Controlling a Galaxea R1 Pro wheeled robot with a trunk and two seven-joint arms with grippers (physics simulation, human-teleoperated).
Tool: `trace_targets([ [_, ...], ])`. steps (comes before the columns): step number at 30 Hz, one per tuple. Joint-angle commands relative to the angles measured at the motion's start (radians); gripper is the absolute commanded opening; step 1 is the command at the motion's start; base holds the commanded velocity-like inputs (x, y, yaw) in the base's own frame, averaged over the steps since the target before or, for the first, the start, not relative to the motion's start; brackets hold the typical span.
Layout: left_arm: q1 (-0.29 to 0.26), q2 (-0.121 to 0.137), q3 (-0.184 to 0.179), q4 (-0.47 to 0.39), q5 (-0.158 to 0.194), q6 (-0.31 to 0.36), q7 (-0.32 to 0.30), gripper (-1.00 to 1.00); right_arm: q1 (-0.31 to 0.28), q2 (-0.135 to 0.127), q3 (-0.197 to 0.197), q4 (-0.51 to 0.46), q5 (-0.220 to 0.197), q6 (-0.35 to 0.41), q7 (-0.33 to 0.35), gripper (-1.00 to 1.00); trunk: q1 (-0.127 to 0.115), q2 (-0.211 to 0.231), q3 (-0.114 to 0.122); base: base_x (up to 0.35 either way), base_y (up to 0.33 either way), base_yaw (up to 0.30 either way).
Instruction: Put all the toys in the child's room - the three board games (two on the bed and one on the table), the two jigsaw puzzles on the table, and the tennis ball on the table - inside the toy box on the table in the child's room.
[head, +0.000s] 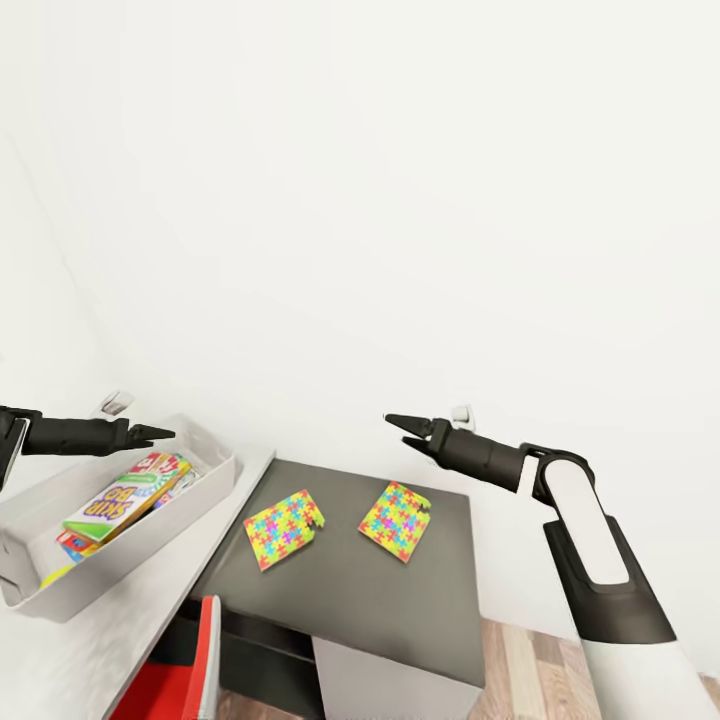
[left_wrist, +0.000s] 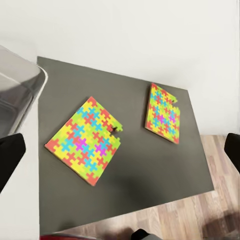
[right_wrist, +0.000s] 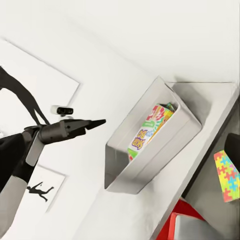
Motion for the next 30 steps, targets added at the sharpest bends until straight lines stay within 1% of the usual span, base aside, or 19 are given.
trace_targets([
  [1, -0.001, -0.001, 0.004, -0.001, -0.011, 0.010, -0.009, 1.00, 0.000, -0.001, -0.004, 0.000, 0.002, 0.002, 0.003, 1.00, 0.000, -0.002, -0.001, -0.114, -0.104, -0.208],
  [8, -0.001, -0.001, 0.004, -0.001, -0.009, 0.010, -0.021, 1.00, 0.015, -0.001, -0.038, 0.000, 0.002, 0.002, 0.009, 1.00, 0.000, -0.002, 0.008, -0.037, -0.125, -0.207],
  [9, -0.001, -0.001, 0.004, -0.001, -0.009, 0.010, -0.023, 1.00, 0.018, -0.001, -0.048, 0.001, 0.002, 0.002, 0.010, 1.00, 0.000, -0.002, 0.010, -0.010, -0.129, -0.207],
  [14, -0.001, -0.001, 0.004, -0.001, -0.010, 0.009, -0.026, 1.00, 0.027, -0.001, -0.067, 0.001, 0.002, 0.002, 0.010, 1.00, 0.000, -0.002, 0.016, -0.005, -0.156, -0.207],
  [26, -0.001, -0.001, 0.004, -0.001, -0.010, 0.009, -0.029, 1.00, 0.033, -0.001, -0.074, 0.002, 0.002, 0.002, 0.009, 1.00, 0.000, -0.002, 0.032, -0.001, -0.267, -0.207],
  [30, -0.001, -0.001, 0.003, -0.001, -0.010, 0.009, -0.029, 1.00, 0.033, -0.001, -0.075, 0.003, 0.002, 0.002, 0.009, 1.00, 0.000, -0.002, 0.037, 0.000, -0.169, -0.207],
])
